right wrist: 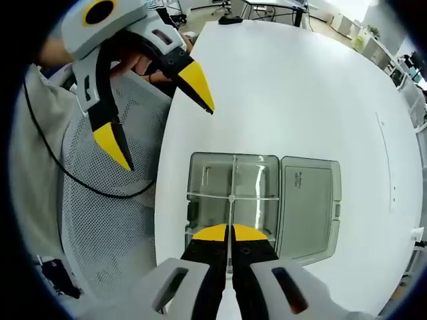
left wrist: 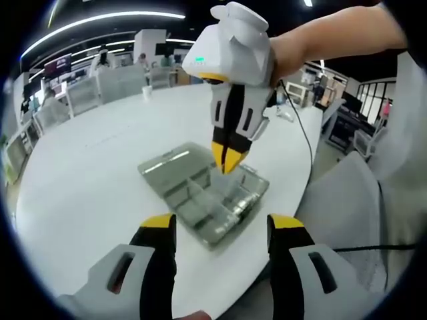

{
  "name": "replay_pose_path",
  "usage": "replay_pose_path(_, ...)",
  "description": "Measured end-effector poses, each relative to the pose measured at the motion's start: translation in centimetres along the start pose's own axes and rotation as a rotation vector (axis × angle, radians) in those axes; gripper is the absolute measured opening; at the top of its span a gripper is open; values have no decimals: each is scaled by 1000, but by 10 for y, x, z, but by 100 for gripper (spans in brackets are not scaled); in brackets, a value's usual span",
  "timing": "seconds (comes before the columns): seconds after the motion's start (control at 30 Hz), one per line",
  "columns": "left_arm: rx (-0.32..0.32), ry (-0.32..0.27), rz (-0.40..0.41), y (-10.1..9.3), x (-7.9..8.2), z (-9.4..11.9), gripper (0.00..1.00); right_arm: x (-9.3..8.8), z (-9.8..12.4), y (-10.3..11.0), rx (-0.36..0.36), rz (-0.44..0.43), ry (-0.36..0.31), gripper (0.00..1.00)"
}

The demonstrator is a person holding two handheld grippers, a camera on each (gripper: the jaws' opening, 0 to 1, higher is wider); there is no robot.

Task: Insert the divider into the dual guide fixture by aligning both edges with the guide slots and pushing it downward to the bottom, including one-sided entry, uneven engagement, binding, and posture correction.

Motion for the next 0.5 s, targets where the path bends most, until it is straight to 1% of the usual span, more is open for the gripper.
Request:
replay_pose_path(0.1, -1, -2, -1, 1, 1, 0, 53, 0, 0, 0, 4, -5, -3, 0)
replay_pose_path(0.13, -1, -1, -1, 1, 1, -1, 53, 0, 0, 0, 0, 11, 1, 0)
replay_pose_path(0.2, -1, 0, -3, 1, 1, -1, 53, 0, 0, 1, 2, 0, 3, 0)
replay_pose_path(0.3, -1, 0, -2, 0, 2, -1, 53, 0, -1, 1, -3, 8, 13, 0)
replay_pose_path(0.5, 2, -1, -2, 0, 2, 0, 53, 2, -4, 3, 0, 7, 9, 0)
Point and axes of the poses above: the point that each gripper's makers call its tool centre point, and the gripper's own axes: z roughly backward along the fingers, y roughly to its left, x roughly out of its top, the point moved 10 cm from there along z, roughly backward along the fingers, and after that the axes turned 6 degrees about x, right-handed, at the moved point
